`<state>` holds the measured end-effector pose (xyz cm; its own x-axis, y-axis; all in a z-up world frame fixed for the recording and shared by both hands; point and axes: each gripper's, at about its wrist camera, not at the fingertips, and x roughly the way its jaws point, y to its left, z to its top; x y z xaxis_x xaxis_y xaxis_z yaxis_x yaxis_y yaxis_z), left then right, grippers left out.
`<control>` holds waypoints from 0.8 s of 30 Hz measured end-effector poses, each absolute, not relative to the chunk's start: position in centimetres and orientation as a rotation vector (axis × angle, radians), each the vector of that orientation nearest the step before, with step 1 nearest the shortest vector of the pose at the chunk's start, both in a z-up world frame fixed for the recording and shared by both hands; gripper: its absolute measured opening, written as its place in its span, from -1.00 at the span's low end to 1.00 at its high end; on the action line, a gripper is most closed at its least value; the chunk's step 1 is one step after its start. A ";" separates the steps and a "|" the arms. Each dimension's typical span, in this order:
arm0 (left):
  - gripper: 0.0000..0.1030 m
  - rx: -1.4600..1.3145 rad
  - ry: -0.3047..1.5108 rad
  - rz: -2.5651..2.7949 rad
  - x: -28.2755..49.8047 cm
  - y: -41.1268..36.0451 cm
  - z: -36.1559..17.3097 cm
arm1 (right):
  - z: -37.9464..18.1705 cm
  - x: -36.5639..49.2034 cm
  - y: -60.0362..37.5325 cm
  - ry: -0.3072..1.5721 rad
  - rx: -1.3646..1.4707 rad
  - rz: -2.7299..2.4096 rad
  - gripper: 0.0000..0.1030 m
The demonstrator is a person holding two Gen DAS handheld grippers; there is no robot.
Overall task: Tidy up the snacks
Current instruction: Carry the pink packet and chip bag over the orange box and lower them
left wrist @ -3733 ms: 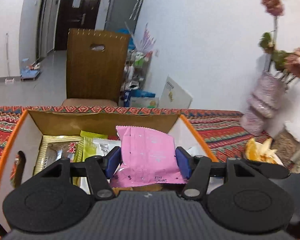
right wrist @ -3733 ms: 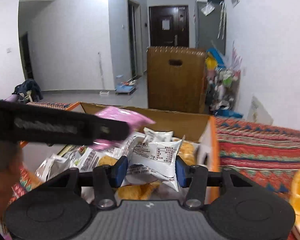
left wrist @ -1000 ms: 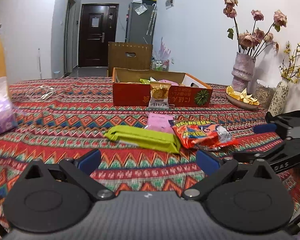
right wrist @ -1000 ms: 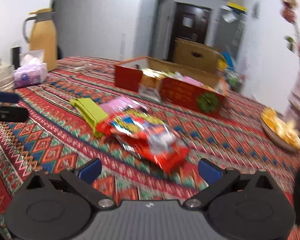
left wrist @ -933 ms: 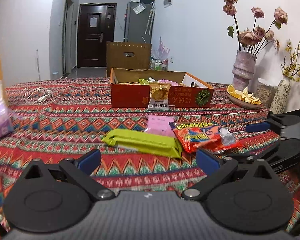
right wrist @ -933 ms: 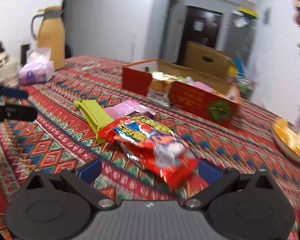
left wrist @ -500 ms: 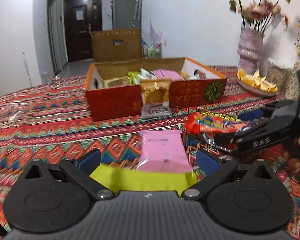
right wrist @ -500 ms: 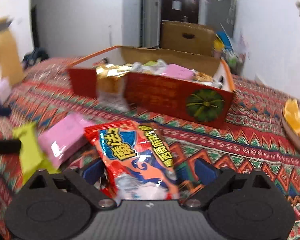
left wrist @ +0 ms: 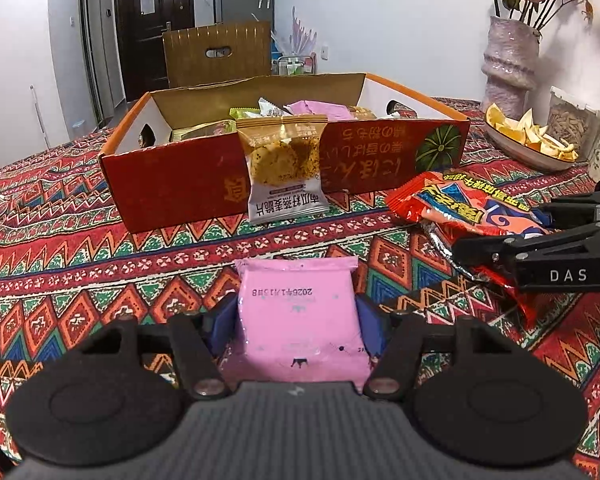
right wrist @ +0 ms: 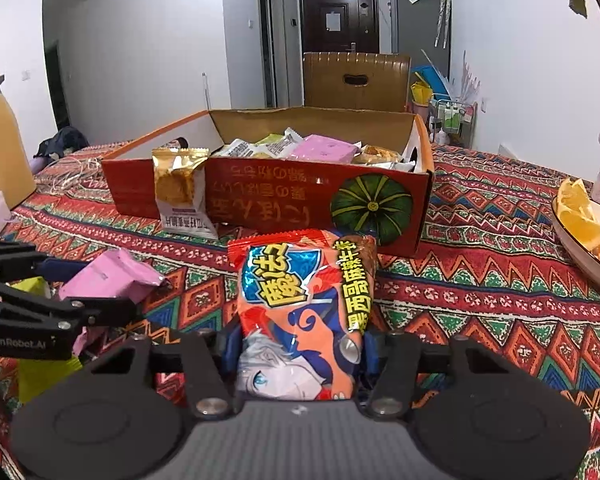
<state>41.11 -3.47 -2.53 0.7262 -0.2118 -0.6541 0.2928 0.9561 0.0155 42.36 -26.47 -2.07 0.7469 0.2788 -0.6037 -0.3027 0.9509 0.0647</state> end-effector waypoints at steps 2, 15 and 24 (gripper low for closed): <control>0.21 0.098 0.713 -0.274 41.0 -3.3 -2.0 | -1.9 42.0 -26.6 0.648 -0.032 0.317 -0.06; 0.22 -0.075 0.582 -0.237 28.9 -1.8 3.8 | 1.0 31.4 -27.3 0.558 0.006 0.272 -0.07; 0.22 -0.080 0.590 -0.210 21.3 -0.5 4.3 | 1.0 20.4 -27.3 0.600 -0.001 0.268 -0.07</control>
